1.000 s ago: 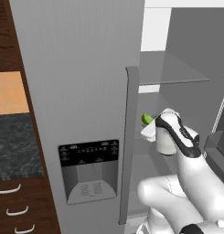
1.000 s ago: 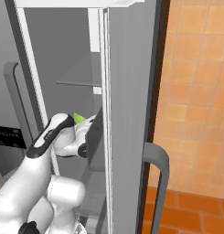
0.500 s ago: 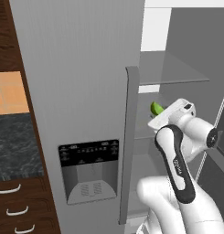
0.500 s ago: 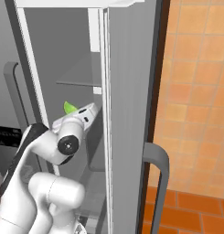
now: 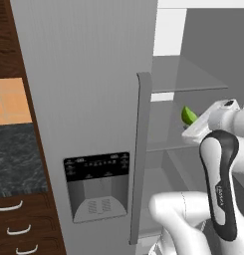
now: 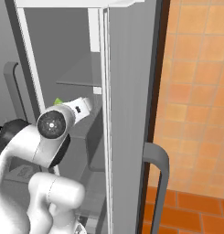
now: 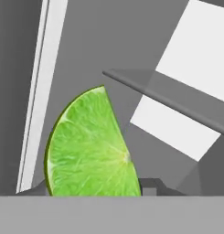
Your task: Place one lemon wedge and one chicken drumstick in each tupperware on the nearby counter, to pack two identical lunches.
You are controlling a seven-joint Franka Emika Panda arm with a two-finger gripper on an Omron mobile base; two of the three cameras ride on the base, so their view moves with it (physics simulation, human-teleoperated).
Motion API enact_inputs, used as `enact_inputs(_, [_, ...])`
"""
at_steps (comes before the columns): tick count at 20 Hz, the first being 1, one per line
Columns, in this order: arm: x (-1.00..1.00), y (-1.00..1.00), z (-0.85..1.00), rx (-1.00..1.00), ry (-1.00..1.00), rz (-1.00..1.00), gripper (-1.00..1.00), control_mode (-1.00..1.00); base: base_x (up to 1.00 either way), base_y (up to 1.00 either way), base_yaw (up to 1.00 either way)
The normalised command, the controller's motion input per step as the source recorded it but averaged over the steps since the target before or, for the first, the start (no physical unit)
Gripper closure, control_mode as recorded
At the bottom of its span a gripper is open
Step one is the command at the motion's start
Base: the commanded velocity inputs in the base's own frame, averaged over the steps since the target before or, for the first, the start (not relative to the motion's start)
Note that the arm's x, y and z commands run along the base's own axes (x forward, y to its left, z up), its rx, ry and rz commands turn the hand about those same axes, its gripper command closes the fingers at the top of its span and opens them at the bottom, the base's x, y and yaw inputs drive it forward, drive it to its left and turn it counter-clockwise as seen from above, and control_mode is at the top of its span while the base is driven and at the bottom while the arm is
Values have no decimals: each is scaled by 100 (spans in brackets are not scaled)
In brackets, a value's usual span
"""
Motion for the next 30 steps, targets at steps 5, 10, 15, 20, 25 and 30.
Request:
enact_inputs(5, [-20,66,-33,-30,31,0,100,-100,0,0,0])
enact_inputs(10, [-54,-1,-12,-13,17,0,100,-100,0,0,0])
enact_inputs(15, [-63,0,-32,-11,10,0,100,-100,0,0,0])
enact_inputs(20, [-28,5,-6,-1,0,0,100,100,-58,20,0])
enact_inputs(25, [0,0,0,0,0,0,100,100,-77,90,1])
enact_inputs(30, [0,0,0,0,0,0,100,100,-3,100,1])
